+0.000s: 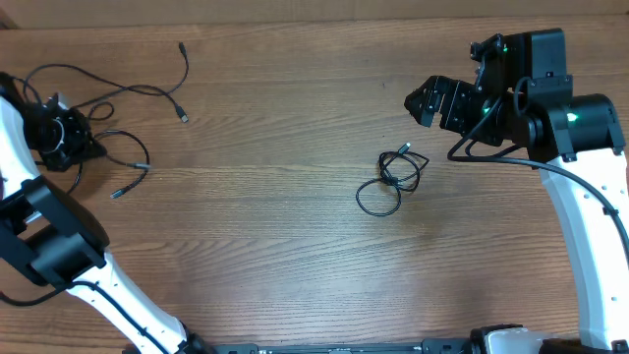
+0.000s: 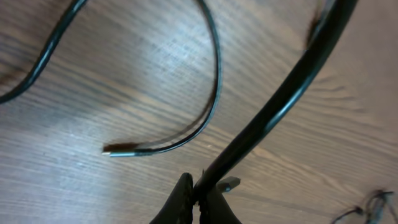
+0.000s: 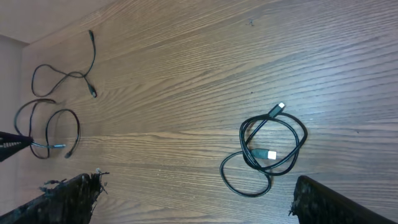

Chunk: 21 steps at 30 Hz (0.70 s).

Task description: Untangle cables

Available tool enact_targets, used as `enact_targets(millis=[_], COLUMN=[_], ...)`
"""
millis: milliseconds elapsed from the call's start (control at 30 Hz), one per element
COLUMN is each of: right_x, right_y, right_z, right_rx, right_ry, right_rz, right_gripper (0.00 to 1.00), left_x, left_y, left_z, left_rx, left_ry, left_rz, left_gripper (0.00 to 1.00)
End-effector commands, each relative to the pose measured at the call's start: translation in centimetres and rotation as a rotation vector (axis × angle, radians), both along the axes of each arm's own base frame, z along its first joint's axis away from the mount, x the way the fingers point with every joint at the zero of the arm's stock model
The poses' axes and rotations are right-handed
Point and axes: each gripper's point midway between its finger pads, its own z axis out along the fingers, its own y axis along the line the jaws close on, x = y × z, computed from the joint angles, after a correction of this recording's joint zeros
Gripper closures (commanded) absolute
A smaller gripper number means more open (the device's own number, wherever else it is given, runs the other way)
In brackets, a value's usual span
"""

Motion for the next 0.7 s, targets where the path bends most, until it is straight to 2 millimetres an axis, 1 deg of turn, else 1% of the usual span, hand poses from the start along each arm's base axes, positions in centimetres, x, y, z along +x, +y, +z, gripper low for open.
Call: enact_targets(millis=[0, 67, 100, 133, 333, 467, 567, 633, 667], right_x=[0.4, 0.4, 0.4, 0.4, 0.3, 0.4, 0.4, 0.4, 0.4], right_y=[0.0, 0.0, 0.0, 0.0, 0.0, 0.0, 0.0, 0.0, 0.0], right_z=[0.8, 0.8, 0.8, 0.8, 0.8, 0.8, 0.8, 0.8, 0.8], right_rx=[0.009, 0.009, 0.009, 0.009, 0.009, 0.009, 0.009, 0.009, 0.009], right_ry=[-0.027, -0.027, -0.027, -0.026, -0.026, -0.027, -0.029, -0.030, -0.030], right_rz=[0.007, 0.007, 0.007, 0.007, 0.007, 0.007, 0.007, 0.007, 0.007], right_gripper=[0.00, 0.00, 0.00, 0.00, 0.00, 0.00, 0.00, 0.00, 0.00], left_x=[-1.2, -1.4, -1.5, -1.6, -1.7, -1.9, -2.4, -2.8, -3.0], left_y=[0.9, 0.7, 0.6, 0.6, 0.5, 0.2, -0.3, -0.6, -0.8], left_z=[-1.4, -1.8, -2.0, -2.0, -2.1, -2.2, -2.4, -2.6, -2.6], left_rx=[0.049, 0.036, 0.033, 0.031, 0.026, 0.019, -0.001, -0.014, -0.021], left_ry=[0.096, 0.113, 0.118, 0.121, 0.129, 0.145, 0.172, 0.193, 0.204], left_rz=[0.006, 0.006, 0.005, 0.005, 0.004, -0.002, -0.005, -0.009, -0.011], left_gripper=[0.96, 0.95, 0.92, 0.91, 0.94, 0.92, 0.95, 0.94, 0.91])
